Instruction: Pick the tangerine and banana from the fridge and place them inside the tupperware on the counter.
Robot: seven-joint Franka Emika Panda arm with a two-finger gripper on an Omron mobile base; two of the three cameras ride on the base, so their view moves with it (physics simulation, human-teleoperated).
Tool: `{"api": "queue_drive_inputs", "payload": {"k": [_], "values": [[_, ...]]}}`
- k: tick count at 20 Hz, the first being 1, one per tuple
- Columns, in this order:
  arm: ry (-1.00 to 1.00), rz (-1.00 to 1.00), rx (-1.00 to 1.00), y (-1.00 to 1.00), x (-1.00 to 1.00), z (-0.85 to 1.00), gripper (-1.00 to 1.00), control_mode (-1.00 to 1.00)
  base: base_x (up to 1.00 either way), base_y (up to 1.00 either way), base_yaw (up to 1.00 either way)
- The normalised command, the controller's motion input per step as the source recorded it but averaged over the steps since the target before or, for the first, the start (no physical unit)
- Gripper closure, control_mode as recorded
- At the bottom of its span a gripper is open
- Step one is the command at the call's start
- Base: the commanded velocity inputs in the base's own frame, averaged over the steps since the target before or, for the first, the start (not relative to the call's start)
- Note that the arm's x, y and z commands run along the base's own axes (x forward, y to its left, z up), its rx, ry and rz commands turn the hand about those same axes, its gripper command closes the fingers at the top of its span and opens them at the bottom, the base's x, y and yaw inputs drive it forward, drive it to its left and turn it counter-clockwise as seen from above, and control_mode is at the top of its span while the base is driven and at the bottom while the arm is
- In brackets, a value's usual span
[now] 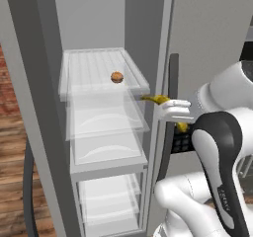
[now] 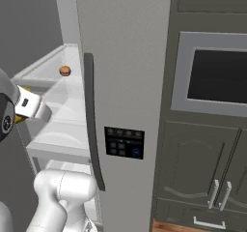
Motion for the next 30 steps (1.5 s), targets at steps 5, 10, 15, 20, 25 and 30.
{"api": "queue_drive_inputs", "payload": {"k": [5,10,15,20,25,30], "values": [[0.00,-0.07,0.00,-0.11,-0.30,0.00,1.00,-1.00,0.00,0.00,0.00],[0.00,-0.05,0.00,0.00,-0.05,0.00,1.00,-1.00,0.00,0.00,0.00],[0.00,0.00,0.00,0.00,0.00,0.00,1.00,1.00,-0.15,-0.04,0.02],[0.00,0.00,0.00,0.00,0.00,0.00,1.00,1.00,-0.86,-0.17,0.33],[0.00,0.00,0.00,0.00,0.00,0.00,1.00,1.00,-0.85,-0.37,0.39],[0.00,0.00,0.00,0.00,0.00,0.00,1.00,1.00,-0.41,-0.78,0.19]]}}
